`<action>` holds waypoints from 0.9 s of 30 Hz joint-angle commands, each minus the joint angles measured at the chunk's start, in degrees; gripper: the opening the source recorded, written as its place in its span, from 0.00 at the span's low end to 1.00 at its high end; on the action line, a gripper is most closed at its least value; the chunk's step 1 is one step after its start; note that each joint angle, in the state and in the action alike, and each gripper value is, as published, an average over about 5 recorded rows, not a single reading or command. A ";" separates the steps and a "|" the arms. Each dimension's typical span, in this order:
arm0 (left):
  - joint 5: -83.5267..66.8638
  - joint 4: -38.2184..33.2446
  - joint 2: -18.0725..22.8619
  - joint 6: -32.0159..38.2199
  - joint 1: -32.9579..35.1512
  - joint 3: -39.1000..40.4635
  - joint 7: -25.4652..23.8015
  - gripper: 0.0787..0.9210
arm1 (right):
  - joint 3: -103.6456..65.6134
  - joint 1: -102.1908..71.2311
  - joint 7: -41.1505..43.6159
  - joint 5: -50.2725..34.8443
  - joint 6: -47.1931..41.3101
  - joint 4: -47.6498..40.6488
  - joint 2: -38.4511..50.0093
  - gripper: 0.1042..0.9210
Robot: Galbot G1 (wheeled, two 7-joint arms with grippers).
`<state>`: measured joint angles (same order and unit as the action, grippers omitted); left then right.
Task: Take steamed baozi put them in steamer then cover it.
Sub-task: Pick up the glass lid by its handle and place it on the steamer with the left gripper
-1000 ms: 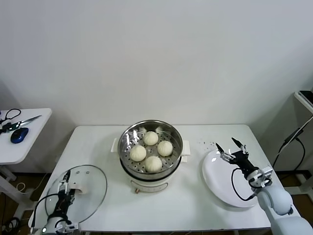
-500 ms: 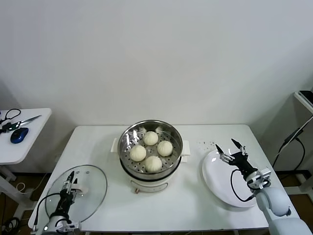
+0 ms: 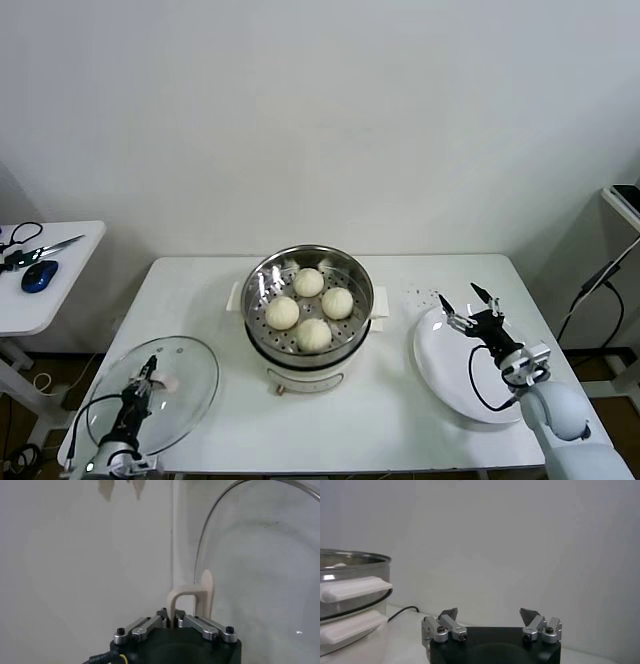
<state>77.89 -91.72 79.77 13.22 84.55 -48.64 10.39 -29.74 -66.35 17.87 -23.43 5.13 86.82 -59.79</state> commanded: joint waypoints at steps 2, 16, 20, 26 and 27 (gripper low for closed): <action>-4.49 -13.35 -1.51 -6.95 6.34 0.18 -0.74 0.09 | -0.03 0.34 0.06 0.21 0.18 -0.46 0.03 0.88; -4.33 -35.29 -13.24 -36.49 10.52 7.73 -3.90 0.09 | 1.94 3.12 0.10 1.34 0.36 -2.33 0.56 0.88; -4.71 -35.68 -19.84 -43.17 5.33 16.24 -6.96 0.09 | 2.71 4.19 0.11 1.80 0.46 -3.26 0.78 0.88; -5.98 -35.41 -27.24 -51.90 -5.24 30.95 -11.72 0.09 | 3.23 5.15 0.10 2.73 0.66 -4.58 0.67 0.88; -5.98 -35.34 -27.47 -52.98 -7.24 33.36 -12.49 0.09 | 3.31 5.23 0.11 2.93 0.74 -4.81 0.62 0.88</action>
<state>73.13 -121.03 65.15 -20.42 90.14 -36.78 4.88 -27.24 -62.40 17.98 -21.39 5.67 83.43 -59.10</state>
